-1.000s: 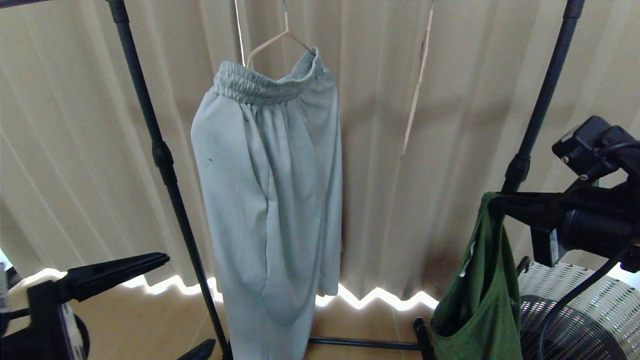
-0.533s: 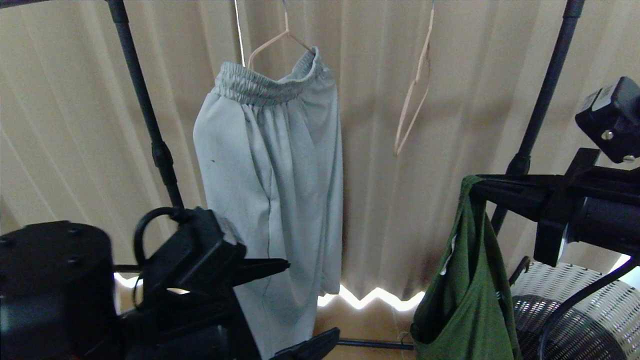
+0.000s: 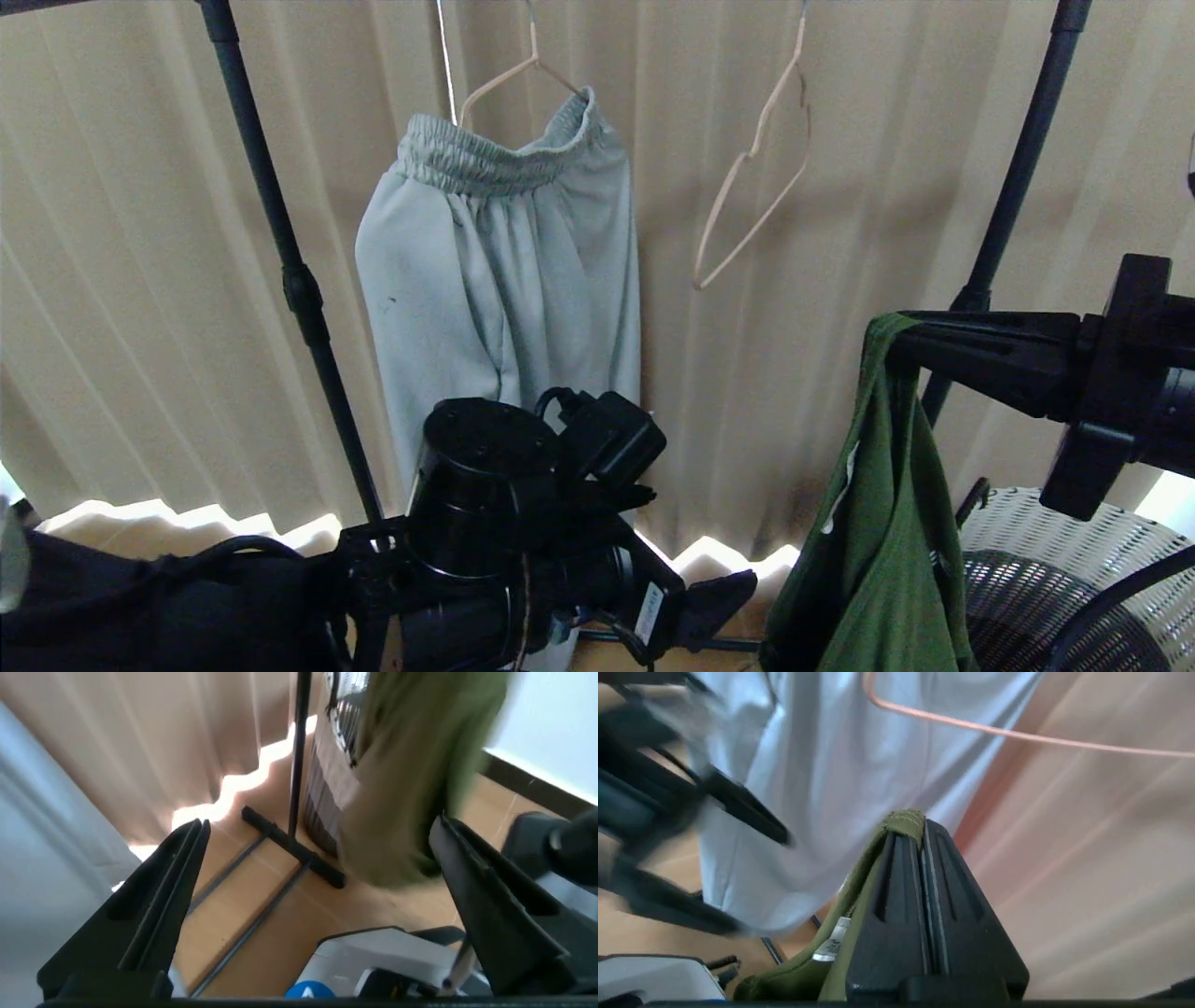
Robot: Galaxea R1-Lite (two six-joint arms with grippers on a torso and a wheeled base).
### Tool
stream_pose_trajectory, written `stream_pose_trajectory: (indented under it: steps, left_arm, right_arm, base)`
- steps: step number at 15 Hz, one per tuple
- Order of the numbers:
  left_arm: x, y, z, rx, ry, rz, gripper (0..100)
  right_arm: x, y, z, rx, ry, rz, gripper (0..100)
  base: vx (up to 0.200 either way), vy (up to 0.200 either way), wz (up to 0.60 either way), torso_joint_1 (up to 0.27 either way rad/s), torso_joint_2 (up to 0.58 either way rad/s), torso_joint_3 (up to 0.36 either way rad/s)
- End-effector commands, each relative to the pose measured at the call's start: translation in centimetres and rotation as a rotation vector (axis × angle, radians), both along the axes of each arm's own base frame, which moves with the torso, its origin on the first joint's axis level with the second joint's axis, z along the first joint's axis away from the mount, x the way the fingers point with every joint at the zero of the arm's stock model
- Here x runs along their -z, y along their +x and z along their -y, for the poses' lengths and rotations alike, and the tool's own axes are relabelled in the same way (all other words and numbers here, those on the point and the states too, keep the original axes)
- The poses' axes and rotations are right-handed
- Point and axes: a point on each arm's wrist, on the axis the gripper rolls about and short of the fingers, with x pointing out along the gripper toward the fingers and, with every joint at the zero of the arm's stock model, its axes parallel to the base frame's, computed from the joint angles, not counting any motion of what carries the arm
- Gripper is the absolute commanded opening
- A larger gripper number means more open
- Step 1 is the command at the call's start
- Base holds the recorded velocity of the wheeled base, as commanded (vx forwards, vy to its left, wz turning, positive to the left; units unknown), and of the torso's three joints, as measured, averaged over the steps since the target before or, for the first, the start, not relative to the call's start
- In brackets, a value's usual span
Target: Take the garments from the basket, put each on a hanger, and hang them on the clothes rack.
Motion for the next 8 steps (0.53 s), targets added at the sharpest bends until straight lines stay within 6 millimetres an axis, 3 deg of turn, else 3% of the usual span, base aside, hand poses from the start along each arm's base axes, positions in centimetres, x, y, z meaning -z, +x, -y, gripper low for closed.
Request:
stream_pose_trajectory:
  steps: [1, 5, 8]
  left_arm:
    - [1.4, 0.3, 1.3, 0.016, 0.029, -0.026, 100]
    - [1.3, -0.8, 2.0, 0.056, 0.024, -0.020, 100]
    - [0.5, -1.5, 1.0, 0.057, -0.001, 0.000, 100]
  right_arm:
    - [-0.2, -0.3, 0.0, -0.010, 0.008, 0.008, 0]
    - [-0.2, -0.3, 0.0, -0.025, 0.011, 0.008, 0]
    - [-0.3, -0.3, 0.0, -0.025, 0.012, 0.009, 0]
  base:
    - [0.000, 0.000, 0.00, 0.000, 0.00, 0.000]
    - [0.000, 0.000, 0.00, 0.000, 0.00, 0.000]
    - [0.000, 0.000, 0.00, 0.000, 0.00, 0.000]
